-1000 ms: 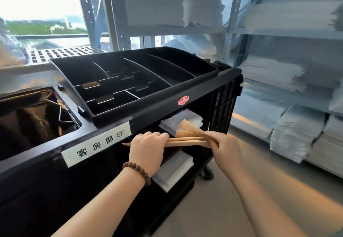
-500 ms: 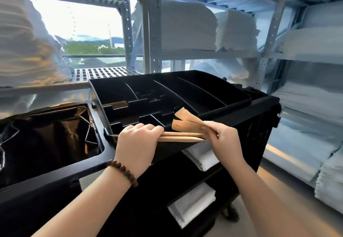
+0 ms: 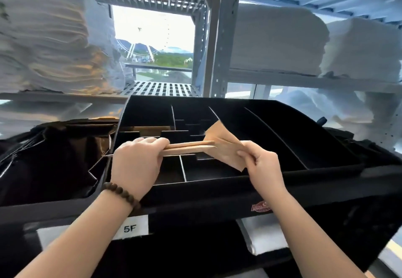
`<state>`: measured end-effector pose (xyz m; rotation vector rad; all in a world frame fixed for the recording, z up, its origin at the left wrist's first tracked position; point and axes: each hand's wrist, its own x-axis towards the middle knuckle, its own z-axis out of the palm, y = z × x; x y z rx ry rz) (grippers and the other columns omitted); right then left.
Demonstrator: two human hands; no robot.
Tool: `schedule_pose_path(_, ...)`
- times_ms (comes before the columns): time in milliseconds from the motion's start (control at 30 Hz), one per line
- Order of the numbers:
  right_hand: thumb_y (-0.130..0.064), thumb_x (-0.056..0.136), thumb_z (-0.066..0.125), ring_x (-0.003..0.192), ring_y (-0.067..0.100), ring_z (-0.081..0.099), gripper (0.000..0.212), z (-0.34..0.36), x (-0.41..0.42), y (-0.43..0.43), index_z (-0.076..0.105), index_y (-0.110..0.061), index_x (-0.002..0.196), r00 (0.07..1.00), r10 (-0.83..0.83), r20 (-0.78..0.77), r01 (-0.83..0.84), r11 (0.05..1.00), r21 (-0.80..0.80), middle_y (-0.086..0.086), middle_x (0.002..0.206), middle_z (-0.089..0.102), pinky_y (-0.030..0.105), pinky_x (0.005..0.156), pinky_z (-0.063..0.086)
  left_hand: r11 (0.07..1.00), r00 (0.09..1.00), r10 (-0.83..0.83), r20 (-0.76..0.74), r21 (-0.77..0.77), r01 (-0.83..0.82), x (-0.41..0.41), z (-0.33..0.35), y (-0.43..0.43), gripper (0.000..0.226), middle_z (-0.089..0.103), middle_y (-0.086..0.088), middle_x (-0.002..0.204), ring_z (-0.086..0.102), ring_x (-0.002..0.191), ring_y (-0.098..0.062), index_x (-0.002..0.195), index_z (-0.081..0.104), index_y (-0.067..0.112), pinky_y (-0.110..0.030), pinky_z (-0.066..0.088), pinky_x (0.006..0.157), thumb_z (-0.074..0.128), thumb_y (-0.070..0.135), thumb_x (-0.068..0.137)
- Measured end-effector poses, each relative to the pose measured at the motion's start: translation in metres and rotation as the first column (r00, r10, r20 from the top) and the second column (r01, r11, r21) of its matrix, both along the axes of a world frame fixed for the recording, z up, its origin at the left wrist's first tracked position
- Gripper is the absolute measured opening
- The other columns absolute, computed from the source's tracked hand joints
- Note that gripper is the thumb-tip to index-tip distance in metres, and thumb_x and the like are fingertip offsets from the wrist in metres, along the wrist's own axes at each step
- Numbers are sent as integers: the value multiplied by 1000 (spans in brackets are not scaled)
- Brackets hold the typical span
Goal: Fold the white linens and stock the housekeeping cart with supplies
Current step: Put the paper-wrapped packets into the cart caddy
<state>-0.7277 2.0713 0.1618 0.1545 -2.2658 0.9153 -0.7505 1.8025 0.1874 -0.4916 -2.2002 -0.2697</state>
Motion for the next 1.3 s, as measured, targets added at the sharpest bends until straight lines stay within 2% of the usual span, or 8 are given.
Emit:
schedule_pose_path(100, -17, 96, 55, 66, 13, 59, 19, -4, -21, 14, 66, -31, 93, 999, 46, 18, -46, 999, 16, -9, 70, 64, 43, 63, 51, 995, 996, 89, 14, 36, -89, -7, -1, -1, 21, 68, -1, 67, 62, 56, -30, 86, 74, 18, -28, 42, 51, 76, 4, 70)
schedule_pose_path(267, -25, 91, 62, 59, 20, 56, 8, -15, -46, 18, 66, -26, 84, 992, 65, 109, -82, 983, 163, -4, 59, 59, 42, 60, 50, 974, 977, 211, -3, 90, -210, -24, 5, -7, 19, 69, -3, 72, 63, 61, -32, 93, 74, 21, -27, 39, 52, 71, 9, 79)
schedule_pose_path(633, -32, 88, 64, 80, 14, 62, 9, -15, -70, 4, 73, -32, 88, 957, 59, 283, -177, 894, 411, -13, 82, 71, 32, 75, 50, 989, 989, 145, 18, 36, -146, -50, -1, 13, 19, 67, -1, 68, 62, 59, -29, 91, 73, 20, -27, 41, 52, 71, 7, 78)
schedule_pose_path(733, -30, 90, 59, 88, 13, 62, 16, -12, -76, 2, 72, -38, 94, 945, -15, 328, -186, 798, 574, -13, 90, 71, 30, 77, 50, 990, 991, 137, 4, 32, -137, -55, -3, 20, 20, 67, 0, 66, 62, 57, -28, 89, 74, 19, -25, 35, 53, 73, 5, 74)
schedule_pose_path(833, -26, 89, 56, 90, 17, 62, 22, -6, -82, 2, 71, -39, 98, 919, -111, 377, -201, 692, 693, -11, 96, 69, 30, 76, 51, 993, 994, 111, 19, 44, -111, -59, -7, 25, 22, 69, 0, 70, 64, 62, -29, 92, 74, 19, -28, 43, 54, 73, 6, 75)
schedule_pose_path(967, -34, 85, 66, 93, 18, 62, 21, -2, -87, -1, 70, -41, 103, 876, -116, 469, -287, 656, 698, -9, 98, 65, 31, 79, 51, 994, 994, 107, 32, 30, -107, -62, -10, 29, 21, 69, -1, 71, 64, 64, -29, 93, 74, 20, -30, 44, 56, 71, 7, 76)
schedule_pose_path(1133, -44, 81, 69, 85, 15, 57, 28, 1, -88, 4, 69, -42, 109, 821, -76, 566, -382, 663, 644, -11, 86, 53, 27, 75, 47, 994, 993, 112, 23, 17, -112, -66, -11, 31, 20, 67, 0, 68, 63, 62, -29, 91, 74, 19, -28, 39, 54, 71, 7, 76)
schedule_pose_path(1300, -52, 81, 66, 100, 17, 59, 40, 1, -88, 5, 63, -42, 120, 799, -79, 596, -411, 652, 637, -10, 106, 63, 29, 79, 48, 995, 995, 97, 27, -7, -97, -69, -12, 33, 19, 67, -1, 68, 62, 60, -29, 92, 73, 19, -29, 43, 53, 71, 7, 77)
